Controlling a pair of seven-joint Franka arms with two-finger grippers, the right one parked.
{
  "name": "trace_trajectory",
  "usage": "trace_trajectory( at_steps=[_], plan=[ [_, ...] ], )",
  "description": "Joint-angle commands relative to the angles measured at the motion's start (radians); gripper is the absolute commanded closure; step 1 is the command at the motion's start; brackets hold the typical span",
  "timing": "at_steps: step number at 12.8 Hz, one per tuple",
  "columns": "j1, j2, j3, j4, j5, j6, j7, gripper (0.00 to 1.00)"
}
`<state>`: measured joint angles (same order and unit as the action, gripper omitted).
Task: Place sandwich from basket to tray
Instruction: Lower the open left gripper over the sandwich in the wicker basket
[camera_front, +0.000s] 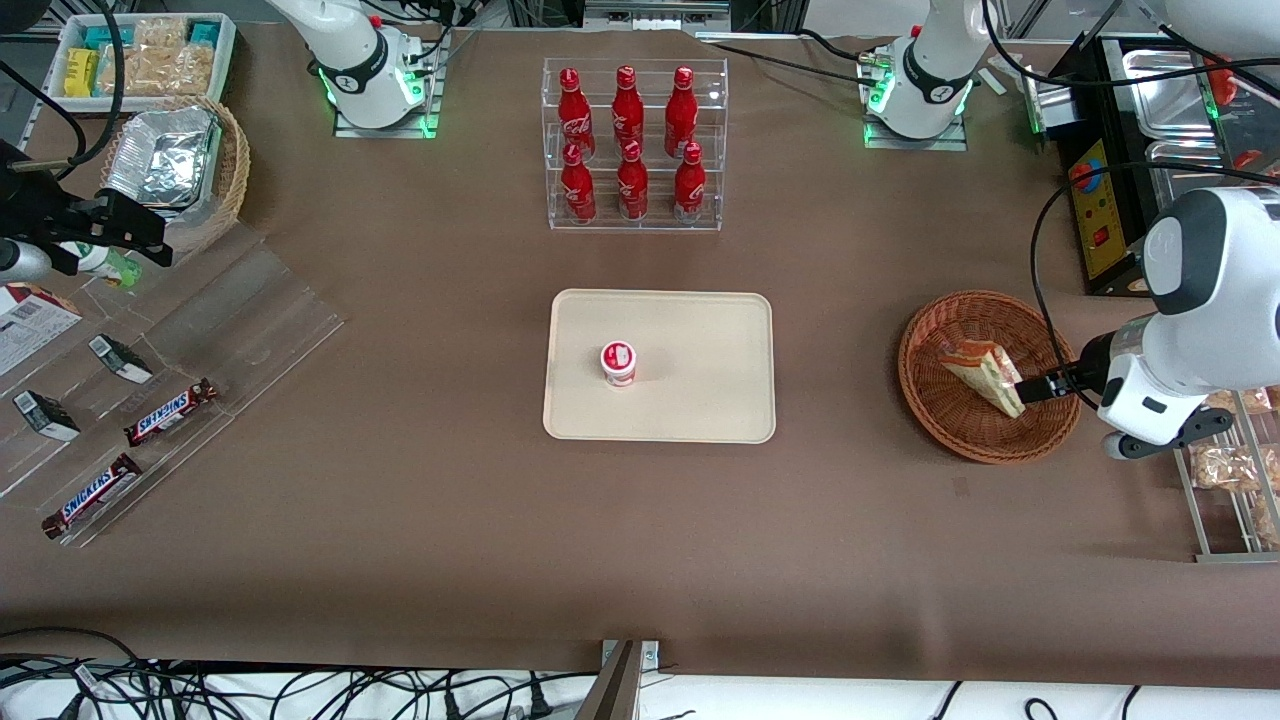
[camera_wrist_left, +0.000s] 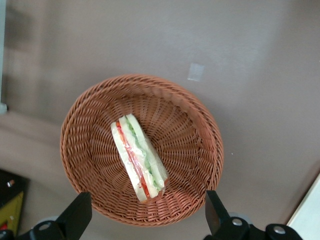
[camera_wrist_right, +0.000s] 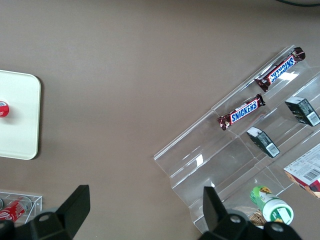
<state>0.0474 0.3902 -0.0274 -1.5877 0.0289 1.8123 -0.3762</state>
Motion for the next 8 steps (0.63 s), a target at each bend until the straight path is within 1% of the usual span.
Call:
trace_trajectory(
  at_steps=[1, 2, 3, 4, 8],
  plan=[
    [0.002, -0.017, 0.003, -0.069, -0.012, 0.07, -0.183, 0.0],
    [0.006, -0.025, 0.003, -0.118, -0.009, 0.129, -0.284, 0.0],
    [0.006, -0.043, 0.001, -0.185, 0.021, 0.187, -0.311, 0.0],
    [0.005, -0.059, -0.005, -0.251, 0.073, 0.237, -0.325, 0.0],
    [0.006, -0.114, -0.006, -0.438, 0.085, 0.428, -0.384, 0.0]
  ],
)
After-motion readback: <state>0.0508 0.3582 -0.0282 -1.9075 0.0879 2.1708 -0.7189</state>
